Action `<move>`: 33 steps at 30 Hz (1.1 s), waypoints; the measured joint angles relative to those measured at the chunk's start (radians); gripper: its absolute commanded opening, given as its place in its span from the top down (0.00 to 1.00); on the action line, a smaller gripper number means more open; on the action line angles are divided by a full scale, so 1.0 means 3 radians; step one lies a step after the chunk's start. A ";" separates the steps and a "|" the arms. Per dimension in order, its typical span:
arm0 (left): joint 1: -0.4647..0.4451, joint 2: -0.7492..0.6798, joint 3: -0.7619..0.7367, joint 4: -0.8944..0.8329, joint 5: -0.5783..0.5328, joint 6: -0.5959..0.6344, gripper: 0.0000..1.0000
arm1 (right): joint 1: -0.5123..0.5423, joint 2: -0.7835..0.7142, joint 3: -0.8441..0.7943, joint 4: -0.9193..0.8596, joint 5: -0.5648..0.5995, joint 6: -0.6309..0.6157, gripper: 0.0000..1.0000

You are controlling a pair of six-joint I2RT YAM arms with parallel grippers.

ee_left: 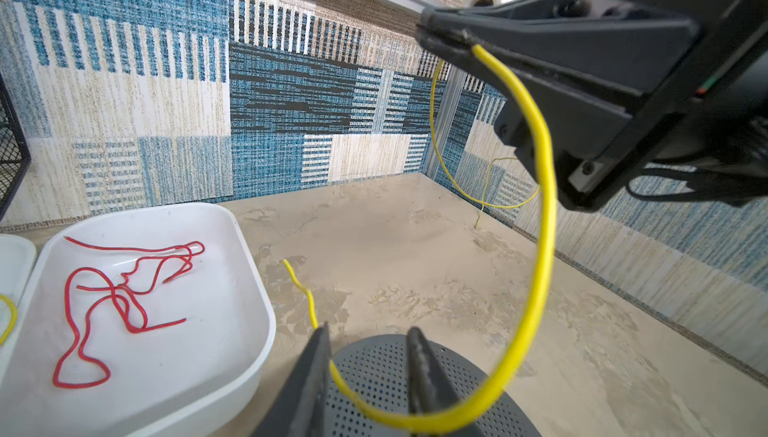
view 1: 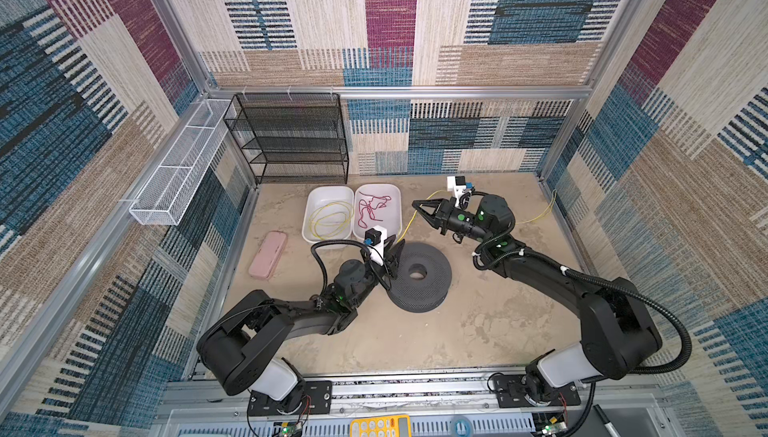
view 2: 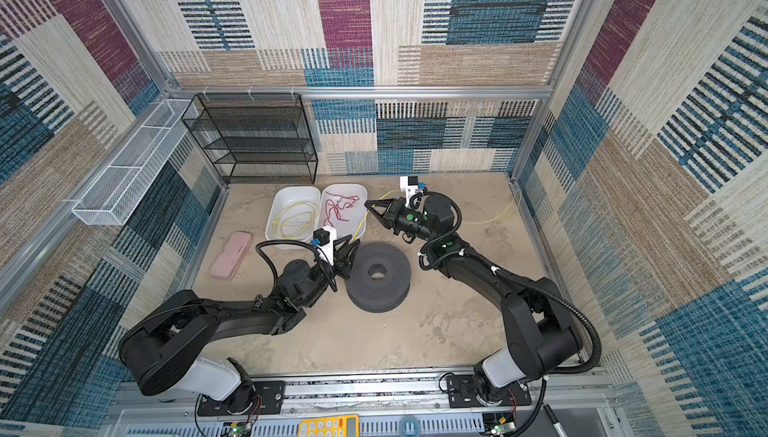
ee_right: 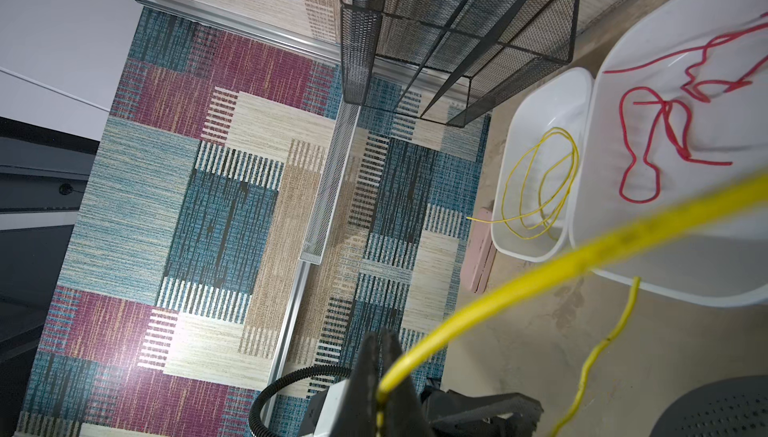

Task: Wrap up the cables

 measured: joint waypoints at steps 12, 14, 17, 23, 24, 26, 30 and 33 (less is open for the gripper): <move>-0.0006 -0.0437 0.0001 -0.0528 0.0149 0.0108 1.00 | -0.0095 0.0158 0.0440 -0.0430 -0.0025 -0.0312 1.00; -0.0003 -0.0590 0.0031 -0.0788 0.0197 0.0075 1.00 | -0.0109 0.0248 0.0593 -0.0575 -0.0038 -0.0408 1.00; 0.0000 -0.0801 0.0135 -0.1232 0.0332 -0.0060 1.00 | -0.0123 0.0415 0.0871 -0.0797 -0.0089 -0.0587 1.00; 0.0010 -0.1007 0.0412 -0.2076 0.0649 -0.0327 1.00 | -0.0127 0.0814 0.1459 -0.1306 -0.0362 -0.0951 1.00; 0.0014 -0.1019 0.0473 -0.2228 0.0703 -0.0340 1.00 | -0.0128 0.0891 0.1553 -0.1394 -0.0423 -0.1006 1.00; 0.0019 -0.1024 0.0585 -0.2490 0.0786 -0.0370 1.00 | -0.0139 0.1016 0.1691 -0.1542 -0.0526 -0.1087 1.00; 0.0027 -0.0940 0.0871 -0.2996 0.0942 -0.0453 1.00 | -0.0168 0.1193 0.1858 -0.1713 -0.0698 -0.1183 1.00; 0.0034 -0.0807 0.1064 -0.3293 0.1049 -0.0507 1.00 | -0.0186 0.1254 0.1921 -0.1776 -0.0748 -0.1237 1.00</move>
